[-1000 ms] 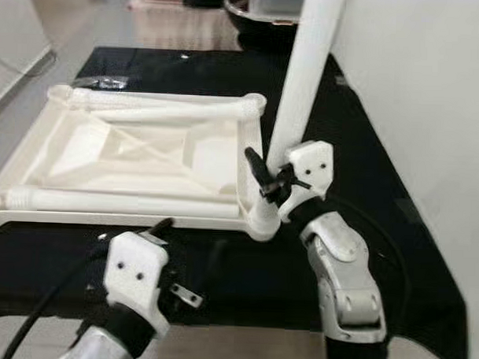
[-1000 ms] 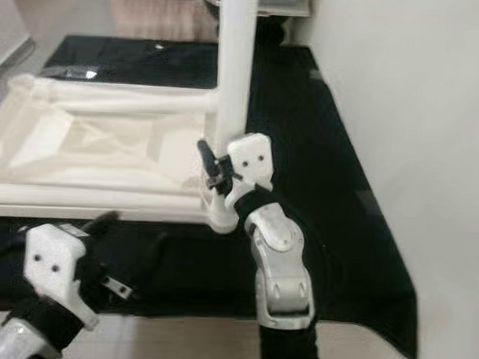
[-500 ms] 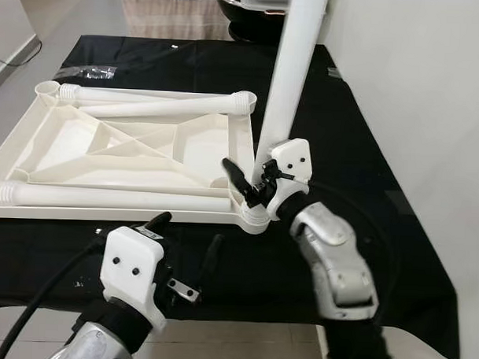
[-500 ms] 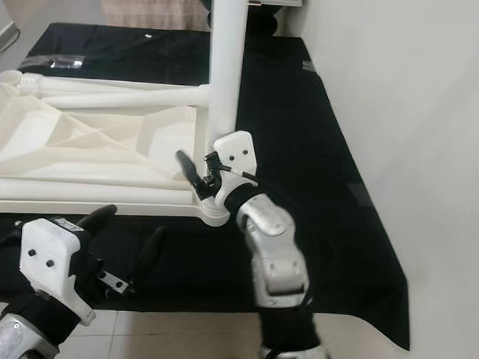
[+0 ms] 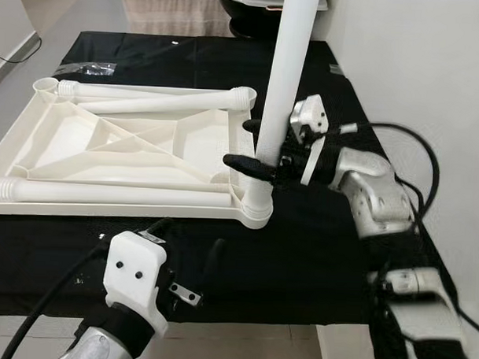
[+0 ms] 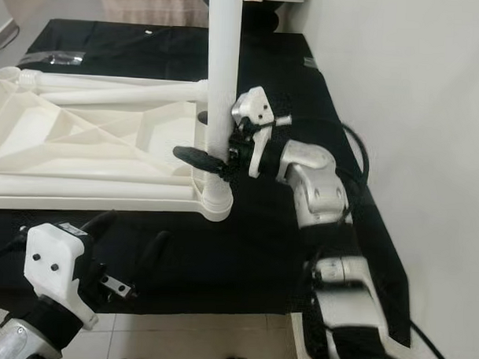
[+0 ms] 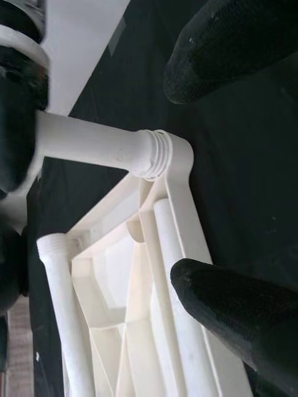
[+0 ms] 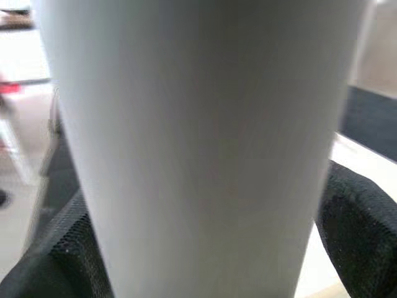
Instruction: Building children table
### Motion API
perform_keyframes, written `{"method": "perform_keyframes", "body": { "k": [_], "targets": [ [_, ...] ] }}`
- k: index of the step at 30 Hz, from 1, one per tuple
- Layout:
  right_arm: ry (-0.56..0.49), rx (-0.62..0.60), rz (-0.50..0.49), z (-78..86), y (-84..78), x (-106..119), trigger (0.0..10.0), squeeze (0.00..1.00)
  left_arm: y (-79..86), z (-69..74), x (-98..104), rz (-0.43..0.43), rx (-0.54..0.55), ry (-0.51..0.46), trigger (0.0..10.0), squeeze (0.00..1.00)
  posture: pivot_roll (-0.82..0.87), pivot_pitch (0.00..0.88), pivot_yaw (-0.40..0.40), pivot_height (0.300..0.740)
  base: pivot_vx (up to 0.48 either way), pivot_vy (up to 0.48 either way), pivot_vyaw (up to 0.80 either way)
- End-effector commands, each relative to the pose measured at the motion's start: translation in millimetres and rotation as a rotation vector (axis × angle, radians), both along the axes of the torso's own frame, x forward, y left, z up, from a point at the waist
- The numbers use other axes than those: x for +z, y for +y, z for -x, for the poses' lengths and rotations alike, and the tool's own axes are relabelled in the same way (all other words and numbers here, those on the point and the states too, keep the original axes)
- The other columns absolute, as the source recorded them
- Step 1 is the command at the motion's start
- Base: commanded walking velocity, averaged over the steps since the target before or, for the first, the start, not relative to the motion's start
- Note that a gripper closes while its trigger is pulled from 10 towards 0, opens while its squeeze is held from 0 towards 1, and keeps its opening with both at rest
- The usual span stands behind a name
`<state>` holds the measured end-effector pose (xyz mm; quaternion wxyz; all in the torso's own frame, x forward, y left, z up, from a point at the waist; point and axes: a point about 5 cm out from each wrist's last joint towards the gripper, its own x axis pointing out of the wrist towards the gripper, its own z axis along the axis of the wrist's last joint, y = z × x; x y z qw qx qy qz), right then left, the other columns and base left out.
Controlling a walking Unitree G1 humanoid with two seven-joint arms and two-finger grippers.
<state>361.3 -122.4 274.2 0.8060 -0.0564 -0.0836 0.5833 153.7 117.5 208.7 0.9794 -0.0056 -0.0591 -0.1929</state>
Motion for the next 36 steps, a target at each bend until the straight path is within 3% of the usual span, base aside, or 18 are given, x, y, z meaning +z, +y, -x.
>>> {"method": "perform_keyframes", "body": {
  "k": [1,6,7,19,25,27,28,29,30,31,32,33,36],
  "targets": [
    [0.009,0.064,-0.012,-0.6,-1.6,2.3,10.0,0.0,-0.1,1.7,-1.3,0.0,0.003,0.004,10.0,0.0,0.18,0.198,-0.089,0.74,0.0,0.0,0.0],
    [0.03,0.147,-0.005,-2.8,-7.1,9.2,10.0,0.0,-0.7,2.3,-2.1,0.0,-0.003,0.01,10.0,0.0,0.18,0.205,-0.082,0.74,0.0,0.0,0.0],
    [0.05,0.225,-0.007,-4.4,-11.8,15.1,0.0,0.0,-0.7,2.8,-2.6,-0.001,-0.006,0.012,10.0,0.0,0.18,0.21,-0.077,0.74,0.0,0.0,0.0],
    [0.084,0.315,0.029,-3.9,-21.4,13.0,0.0,0.0,0.4,2.0,-2.3,-0.006,-0.001,0.013,10.0,0.0,0.15,0.2,-0.074,0.74,0.0,0.0,0.0],
    [0.013,0.199,0.038,-5.0,-24.6,4.2,0.0,0.0,0.0,2.4,-2.4,-0.006,-0.006,0.013,10.0,0.0,0.14,0.198,-0.074,0.74,0.0,0.0,0.0],
    [0.027,-0.168,-0.024,-5.7,-9.7,-24.2,0.0,0.0,0.1,2.1,-2.0,-0.005,-0.011,0.011,10.0,0.0,0.14,0.205,-0.073,0.74,0.0,0.0,0.0],
    [0.027,-0.168,-0.024,-5.7,-9.7,-24.2,0.0,0.0,0.1,2.1,-2.0,-0.005,-0.011,0.011,10.0,0.0,0.14,0.205,-0.073,0.74,0.0,0.0,0.0],
    [0.033,-0.536,-0.001,0.4,-5.0,-50.8,0.0,0.0,1.0,1.7,-1.6,-0.006,-0.011,0.011,10.0,0.0,0.13,0.209,-0.062,0.74,0.0,0.0,0.0],
    [0.033,-0.536,-0.001,0.4,-5.0,-50.8,0.0,0.0,1.0,1.7,-1.6,-0.006,-0.011,0.011,10.0,0.0,0.13,0.209,-0.062,0.74,0.0,0.0,0.0],
    [0.049,-0.713,0.004,17.6,-2.2,-69.7,0.0,0.0,1.8,1.1,-1.2,-0.008,-0.011,0.01,10.0,0.0,0.13,0.211,-0.058,0.74,0.0,0.0,0.0],
    [0.074,-0.804,0.001,32.4,3.3,-82.2,0.0,0.0,2.2,0.3,-0.8,-0.01,-0.013,0.011,10.0,0.0,0.13,0.208,-0.048,0.74,0.0,0.0,0.0],
    [0.102,-0.8,-0.016,41.0,13.0,-88.3,0.0,0.0,1.5,-0.3,-0.5,-0.009,-0.02,0.012,10.0,0.0,0.11,0.195,-0.037,0.74,0.0,0.0,0.0],
    [0.122,-0.762,-0.034,43.8,20.6,-90.3,0.0,0.0,0.6,-0.8,-0.2,-0.009,-0.026,0.013,10.0,0.0,0.11,0.19,-0.034,0.74,0.0,0.0,0.0]
  ]
}}
